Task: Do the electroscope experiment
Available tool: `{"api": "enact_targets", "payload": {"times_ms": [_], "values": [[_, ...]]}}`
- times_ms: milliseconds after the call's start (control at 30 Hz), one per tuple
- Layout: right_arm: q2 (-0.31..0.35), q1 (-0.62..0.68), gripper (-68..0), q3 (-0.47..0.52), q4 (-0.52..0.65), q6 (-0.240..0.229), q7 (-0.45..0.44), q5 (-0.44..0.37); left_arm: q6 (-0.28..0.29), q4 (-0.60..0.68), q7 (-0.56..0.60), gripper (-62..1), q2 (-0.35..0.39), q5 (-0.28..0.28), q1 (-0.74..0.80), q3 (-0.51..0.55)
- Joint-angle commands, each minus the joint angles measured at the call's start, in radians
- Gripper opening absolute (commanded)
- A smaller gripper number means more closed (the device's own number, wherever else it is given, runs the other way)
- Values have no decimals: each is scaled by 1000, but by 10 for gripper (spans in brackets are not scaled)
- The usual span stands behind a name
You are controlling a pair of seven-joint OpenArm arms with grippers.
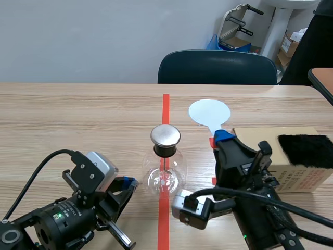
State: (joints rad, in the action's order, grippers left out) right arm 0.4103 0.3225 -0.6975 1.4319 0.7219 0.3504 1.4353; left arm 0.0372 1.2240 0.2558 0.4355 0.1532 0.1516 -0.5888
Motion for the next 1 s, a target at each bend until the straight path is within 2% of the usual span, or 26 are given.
{"api": "enact_targets", "payload": {"times_ms": [0,267,533,700,967], "values": [[5,-6,-660,3,20,61,33,0,2,19,17,-592,-3,-1,-5,-8],[5,-6,-660,3,20,61,173,0,2,18,14,-592,-3,-1,-13,-8],[5,-6,-660,3,20,61,212,1,2,18,10,-592,-3,-1,-19,-8],[5,-6,-660,3,20,61,160,1,2,18,9,-592,-3,-1,-19,-8],[5,-6,-660,3,20,61,-24,2,0,18,6,-592,-3,0,-19,-8]]}}
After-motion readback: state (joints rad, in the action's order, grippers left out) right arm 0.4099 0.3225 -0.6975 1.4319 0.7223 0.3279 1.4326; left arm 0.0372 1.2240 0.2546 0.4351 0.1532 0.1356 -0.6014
